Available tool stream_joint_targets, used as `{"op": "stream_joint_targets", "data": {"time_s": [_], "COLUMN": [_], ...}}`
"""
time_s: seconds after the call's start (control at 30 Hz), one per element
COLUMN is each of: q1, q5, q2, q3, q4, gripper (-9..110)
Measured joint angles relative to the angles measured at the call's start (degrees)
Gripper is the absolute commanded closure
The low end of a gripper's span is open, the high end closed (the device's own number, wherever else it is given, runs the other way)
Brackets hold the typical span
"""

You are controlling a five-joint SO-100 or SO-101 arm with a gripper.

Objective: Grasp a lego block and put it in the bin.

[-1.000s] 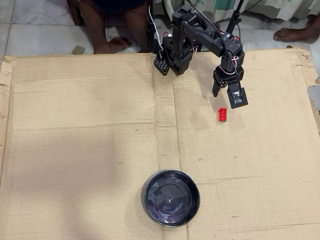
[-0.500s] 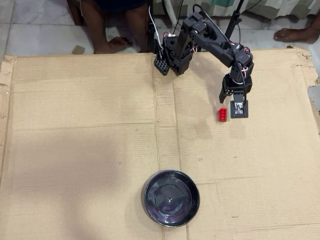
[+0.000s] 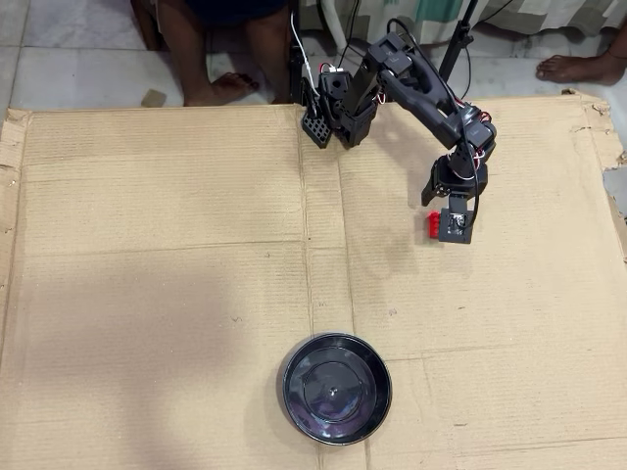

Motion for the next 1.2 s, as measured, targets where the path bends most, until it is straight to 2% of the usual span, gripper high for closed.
{"op": "stream_joint_targets", "data": {"time_s": [1.2], "q1": [-1.3], "q5": [0.2], "q2": [-14.9], "q3": [-10.6], "q4": [-0.1], "gripper": [82]}}
